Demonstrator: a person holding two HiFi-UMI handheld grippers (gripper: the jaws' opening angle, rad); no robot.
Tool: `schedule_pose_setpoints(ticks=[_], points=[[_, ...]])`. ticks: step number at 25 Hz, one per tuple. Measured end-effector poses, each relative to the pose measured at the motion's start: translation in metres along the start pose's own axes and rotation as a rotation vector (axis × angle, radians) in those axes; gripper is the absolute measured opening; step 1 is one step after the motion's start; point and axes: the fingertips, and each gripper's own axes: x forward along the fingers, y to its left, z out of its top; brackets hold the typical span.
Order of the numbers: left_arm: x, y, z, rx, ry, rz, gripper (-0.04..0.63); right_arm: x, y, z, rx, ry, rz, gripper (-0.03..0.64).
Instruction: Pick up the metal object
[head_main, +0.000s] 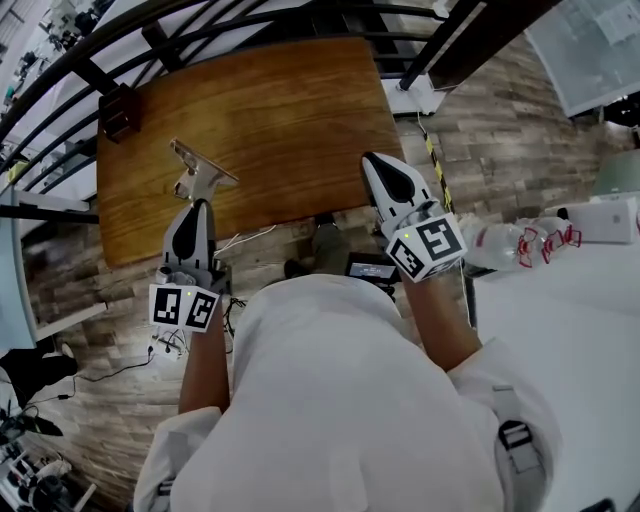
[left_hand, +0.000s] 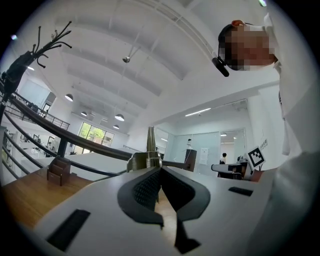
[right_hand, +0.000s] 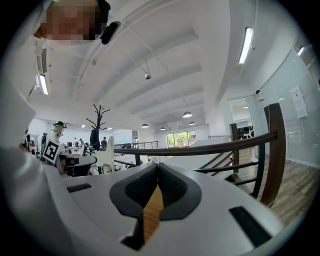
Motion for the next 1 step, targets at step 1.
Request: schedule_pose_setpoints(ticks=[1], points=[[0.0013, -0.0017, -0.0015, -0.005, 0.002, -0.003, 0.018, -0.0013, -0.0018, -0.0005, 0.002, 0.000, -0.001, 0.024]])
